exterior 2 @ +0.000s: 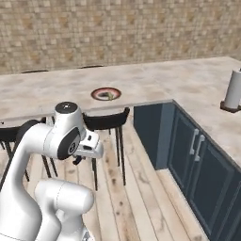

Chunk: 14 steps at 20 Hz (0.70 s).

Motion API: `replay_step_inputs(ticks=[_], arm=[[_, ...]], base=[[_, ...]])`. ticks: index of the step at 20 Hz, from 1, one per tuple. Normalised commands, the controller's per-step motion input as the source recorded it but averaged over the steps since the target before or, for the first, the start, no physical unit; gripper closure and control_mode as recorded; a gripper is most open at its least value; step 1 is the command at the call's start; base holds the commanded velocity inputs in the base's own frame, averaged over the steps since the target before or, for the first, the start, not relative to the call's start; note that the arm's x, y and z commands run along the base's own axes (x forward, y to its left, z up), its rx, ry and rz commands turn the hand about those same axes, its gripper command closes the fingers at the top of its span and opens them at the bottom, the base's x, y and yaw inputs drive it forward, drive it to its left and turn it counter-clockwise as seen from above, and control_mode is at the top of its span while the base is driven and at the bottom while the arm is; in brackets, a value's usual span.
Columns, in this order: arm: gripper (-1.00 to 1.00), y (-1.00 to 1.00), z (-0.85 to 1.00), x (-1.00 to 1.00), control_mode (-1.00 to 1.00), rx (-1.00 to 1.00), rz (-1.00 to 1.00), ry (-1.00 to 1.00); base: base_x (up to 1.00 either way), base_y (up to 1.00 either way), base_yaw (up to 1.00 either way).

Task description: Retrieve the butter from the fridge and place it on a plate on the dining table. Then retrieve the butter knife by the fridge and place it near the plate.

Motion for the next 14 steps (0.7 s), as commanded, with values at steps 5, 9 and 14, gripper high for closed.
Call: replay_step_inputs(ticks=[5,9,14], arm=[[1.0,0.0,0.0,0.0,1.0,0.0,0.0,0.0],[1.0,0.0,0.0,0.0,1.0,0.0,0.0,0.0],[1.0,0.0,0.0,0.0,1.0,0.0,0.0,0.0]], base=[[0.64,-0.9,0.29],[0.76,-0.48,0.38],[0.66,-0.3,0.37]])
